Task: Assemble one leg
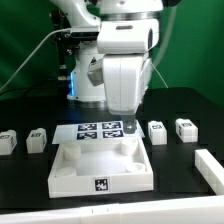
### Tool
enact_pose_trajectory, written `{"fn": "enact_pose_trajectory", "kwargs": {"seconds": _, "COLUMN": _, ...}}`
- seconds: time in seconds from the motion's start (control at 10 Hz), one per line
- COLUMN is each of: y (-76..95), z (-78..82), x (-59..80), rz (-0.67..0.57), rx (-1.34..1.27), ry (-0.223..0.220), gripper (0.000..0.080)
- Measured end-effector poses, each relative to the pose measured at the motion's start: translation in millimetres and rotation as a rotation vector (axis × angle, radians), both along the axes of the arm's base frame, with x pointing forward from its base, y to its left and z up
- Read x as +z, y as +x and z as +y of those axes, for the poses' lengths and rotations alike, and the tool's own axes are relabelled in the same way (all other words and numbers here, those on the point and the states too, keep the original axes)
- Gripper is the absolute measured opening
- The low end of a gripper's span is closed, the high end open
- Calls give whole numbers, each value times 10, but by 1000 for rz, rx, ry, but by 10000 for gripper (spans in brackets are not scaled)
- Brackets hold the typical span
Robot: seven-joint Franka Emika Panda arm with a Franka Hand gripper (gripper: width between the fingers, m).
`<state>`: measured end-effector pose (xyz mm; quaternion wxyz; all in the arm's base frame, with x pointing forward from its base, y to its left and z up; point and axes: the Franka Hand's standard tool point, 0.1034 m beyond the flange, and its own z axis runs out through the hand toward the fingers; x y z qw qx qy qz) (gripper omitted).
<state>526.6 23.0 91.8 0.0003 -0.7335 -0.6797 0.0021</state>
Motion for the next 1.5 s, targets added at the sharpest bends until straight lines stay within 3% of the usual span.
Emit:
{"fn": "enact_pose_trajectory", "kwargs": {"seconds": 0.2, "y": 5, "z": -78, "x": 13, "rz": 15, "rx": 171, "ry": -6, "gripper": 650}}
{"fn": "enact_pose_trajectory", "kwargs": {"seconds": 0.6, "y": -10, "z": -90, "x": -13, "rz": 19, "rx": 171, "ry": -5, "gripper": 650}}
{"fn": "enact_pose_trajectory", "kwargs": {"seconds": 0.7, "y": -112, "z": -198, "x": -103, "rz": 13, "rx": 192, "ry": -5, "gripper": 650}}
{"fn": "enact_pose_trajectory", "kwargs": {"seconds": 0.9, "y": -543, "z": -460, "x": -378, "rz": 30, "rx": 187, "ry": 5, "gripper": 650}}
{"fn": "enact_pose_trajectory", "kwargs": {"seconds": 1.0, "y": -649, "z": -536, "x": -479, "rz": 35, "rx": 185, "ry": 10, "gripper": 650}}
{"fn": "enact_pose_trajectory", "kwargs": {"seconds": 1.2, "y": -766, "z": -547, "x": -659, "rz": 61, "rx": 163, "ry": 21, "gripper": 650}}
{"fn": "enact_pose_trajectory", "kwargs": {"seconds": 1.5, "y": -782, "z": -396, "x": -631, "rz": 63, "rx": 49, "ry": 13, "gripper": 650}}
